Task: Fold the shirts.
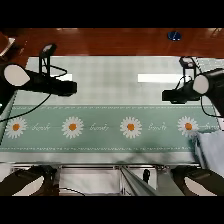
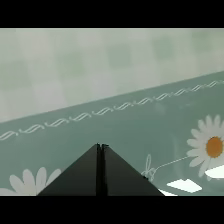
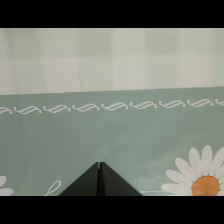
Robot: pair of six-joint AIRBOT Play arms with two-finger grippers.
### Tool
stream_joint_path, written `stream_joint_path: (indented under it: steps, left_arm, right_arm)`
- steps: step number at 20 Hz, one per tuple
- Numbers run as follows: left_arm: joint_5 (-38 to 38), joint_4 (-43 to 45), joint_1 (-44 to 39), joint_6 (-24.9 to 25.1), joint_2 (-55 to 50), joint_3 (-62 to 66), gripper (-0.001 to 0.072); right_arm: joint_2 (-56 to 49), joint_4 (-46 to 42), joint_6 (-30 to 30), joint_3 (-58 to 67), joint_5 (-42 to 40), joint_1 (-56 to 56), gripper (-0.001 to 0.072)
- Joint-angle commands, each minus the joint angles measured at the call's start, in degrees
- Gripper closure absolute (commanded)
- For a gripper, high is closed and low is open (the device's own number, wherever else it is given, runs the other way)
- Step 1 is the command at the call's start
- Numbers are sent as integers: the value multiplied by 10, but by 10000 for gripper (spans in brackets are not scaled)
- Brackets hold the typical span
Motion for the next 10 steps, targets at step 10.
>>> stream_joint_path:
  steps: [10]
  left_arm:
    - [0, 23, 0, -11, -15, -29, 684]
  right_arm:
    - [-12, -43, 27, -12, -23, 34, 689]
